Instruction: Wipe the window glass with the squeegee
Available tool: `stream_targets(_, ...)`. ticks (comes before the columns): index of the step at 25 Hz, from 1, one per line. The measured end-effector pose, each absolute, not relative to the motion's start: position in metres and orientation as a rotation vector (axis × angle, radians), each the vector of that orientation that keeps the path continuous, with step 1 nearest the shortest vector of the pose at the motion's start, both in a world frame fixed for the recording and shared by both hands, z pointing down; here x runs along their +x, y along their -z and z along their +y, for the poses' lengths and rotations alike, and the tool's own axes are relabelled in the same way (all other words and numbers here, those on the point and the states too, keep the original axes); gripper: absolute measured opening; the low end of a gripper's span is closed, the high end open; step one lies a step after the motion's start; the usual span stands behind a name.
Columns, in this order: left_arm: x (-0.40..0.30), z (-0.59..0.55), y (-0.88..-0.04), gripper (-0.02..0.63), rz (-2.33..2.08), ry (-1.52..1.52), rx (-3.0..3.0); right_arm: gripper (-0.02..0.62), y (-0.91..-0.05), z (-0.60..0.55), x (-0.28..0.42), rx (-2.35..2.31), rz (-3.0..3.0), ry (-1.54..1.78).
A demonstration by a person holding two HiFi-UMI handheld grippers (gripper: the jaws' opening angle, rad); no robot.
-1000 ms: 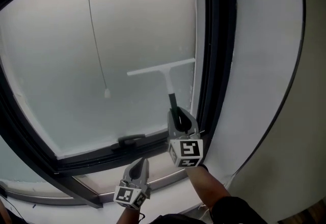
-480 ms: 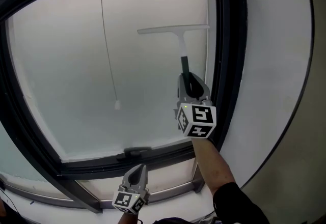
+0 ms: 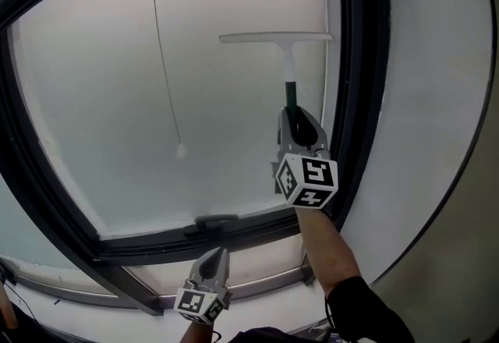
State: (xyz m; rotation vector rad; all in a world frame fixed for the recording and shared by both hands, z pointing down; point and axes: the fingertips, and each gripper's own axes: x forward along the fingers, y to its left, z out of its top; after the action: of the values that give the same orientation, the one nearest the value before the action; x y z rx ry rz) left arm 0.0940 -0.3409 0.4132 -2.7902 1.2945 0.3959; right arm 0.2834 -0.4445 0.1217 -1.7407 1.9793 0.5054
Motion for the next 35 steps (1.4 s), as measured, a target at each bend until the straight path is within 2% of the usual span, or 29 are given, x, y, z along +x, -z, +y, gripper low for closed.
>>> stream_targets(17, 0.136, -0.340, -0.360, -0.002, 1.143, -0.499, -2.772, 0.095, -0.178, -0.437, 0.283, -1.820, 2.037, -0.435)
stream_targets(35, 0.143, -0.330, -0.386, -0.002, 1.183, -0.466, -2.820, 0.095, -0.230, -0.436, 0.281, -1.846, 2.094, -0.342)
